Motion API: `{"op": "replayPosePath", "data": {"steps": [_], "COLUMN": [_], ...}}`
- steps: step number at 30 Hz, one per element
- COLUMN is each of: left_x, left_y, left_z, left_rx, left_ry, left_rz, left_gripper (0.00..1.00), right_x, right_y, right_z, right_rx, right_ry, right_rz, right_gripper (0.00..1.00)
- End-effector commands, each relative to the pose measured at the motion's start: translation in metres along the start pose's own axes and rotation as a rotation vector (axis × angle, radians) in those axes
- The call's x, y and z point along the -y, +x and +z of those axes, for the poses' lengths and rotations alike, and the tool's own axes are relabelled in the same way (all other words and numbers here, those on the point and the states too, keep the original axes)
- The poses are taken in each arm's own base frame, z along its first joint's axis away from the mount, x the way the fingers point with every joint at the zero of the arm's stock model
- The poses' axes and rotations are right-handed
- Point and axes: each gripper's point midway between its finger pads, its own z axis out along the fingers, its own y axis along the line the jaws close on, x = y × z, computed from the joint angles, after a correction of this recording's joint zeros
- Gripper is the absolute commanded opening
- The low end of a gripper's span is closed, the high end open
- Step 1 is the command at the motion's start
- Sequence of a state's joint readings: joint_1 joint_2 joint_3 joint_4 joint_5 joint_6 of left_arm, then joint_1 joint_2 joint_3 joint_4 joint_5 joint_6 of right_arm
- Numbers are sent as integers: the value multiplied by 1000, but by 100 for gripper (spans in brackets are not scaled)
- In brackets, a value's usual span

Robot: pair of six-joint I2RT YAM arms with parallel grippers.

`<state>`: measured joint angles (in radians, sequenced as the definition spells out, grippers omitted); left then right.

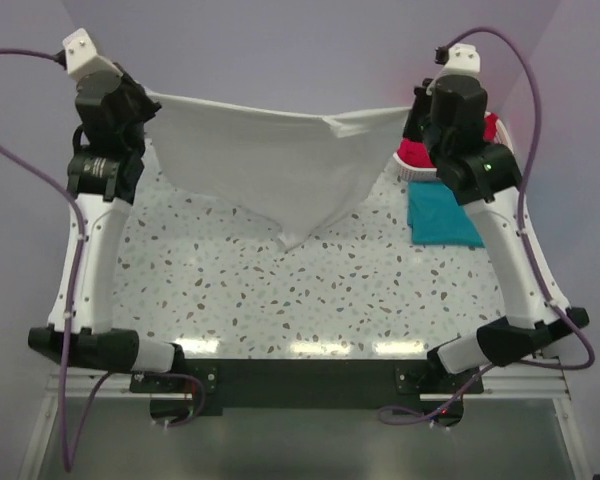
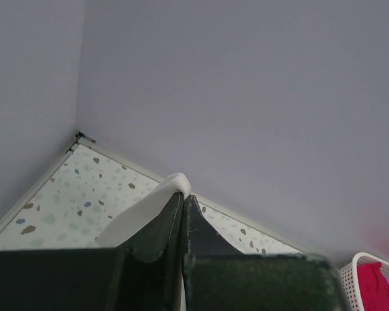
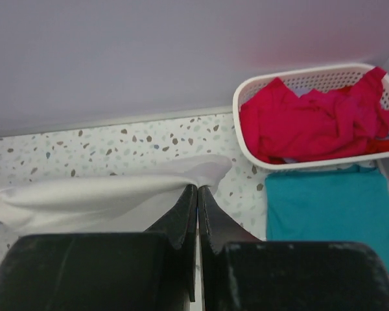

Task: Fold and stack the t-shirts
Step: Flatten the tshirt out

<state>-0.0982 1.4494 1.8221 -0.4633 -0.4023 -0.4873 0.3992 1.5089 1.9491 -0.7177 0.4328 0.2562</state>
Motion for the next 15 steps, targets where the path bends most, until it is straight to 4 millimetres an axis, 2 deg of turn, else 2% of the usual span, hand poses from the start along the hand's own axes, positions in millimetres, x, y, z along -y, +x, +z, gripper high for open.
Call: {"op": "replayPosePath", "data": {"steps": [1, 2, 3, 4, 5, 6, 7, 8, 9, 10, 11, 15], "left_x": [-5, -6, -9, -7, -10, -11, -14, -19, -22, -28, -30, -36], "left_y": [-70, -91, -89, -91, -102, -100, -99, -108, -107, -110, -112, -116], "left_z": [-69, -99, -107, -119, -143, -153, -162, -185, -192, -209, -217, -242], "left_rx": [204, 267, 269, 272, 304, 300, 296, 331, 334, 350, 356, 368], "left_ry": [91, 128, 140, 177, 206, 226, 233, 252, 257, 266, 270, 292], "left_rz": [12, -7, 2, 17, 11, 17, 25, 17, 20, 22, 25, 38], "left_gripper": [0, 0, 0, 0, 0, 0, 0, 0, 0, 0, 0, 0], "right_x": [32, 34, 37, 41, 45, 47, 54, 56, 58, 61, 66, 79], "right_y": [-53, -55, -61, -70, -71, -73, -79, -78, -80, -80, -86, -94], "right_z": [-74, -83, -96, -119, -130, -142, -163, -173, -183, -193, -210, -239], "right_rx": [185, 201, 227, 267, 277, 292, 329, 332, 347, 352, 384, 428], "right_ry": [-7, -24, -40, -70, -82, -99, -112, -130, -148, -157, -172, -168], "right_rz": [-28, -42, -41, -40, -47, -53, -47, -72, -84, -102, -91, -138], "right_gripper": [0, 0, 0, 0, 0, 0, 0, 0, 0, 0, 0, 0]}}
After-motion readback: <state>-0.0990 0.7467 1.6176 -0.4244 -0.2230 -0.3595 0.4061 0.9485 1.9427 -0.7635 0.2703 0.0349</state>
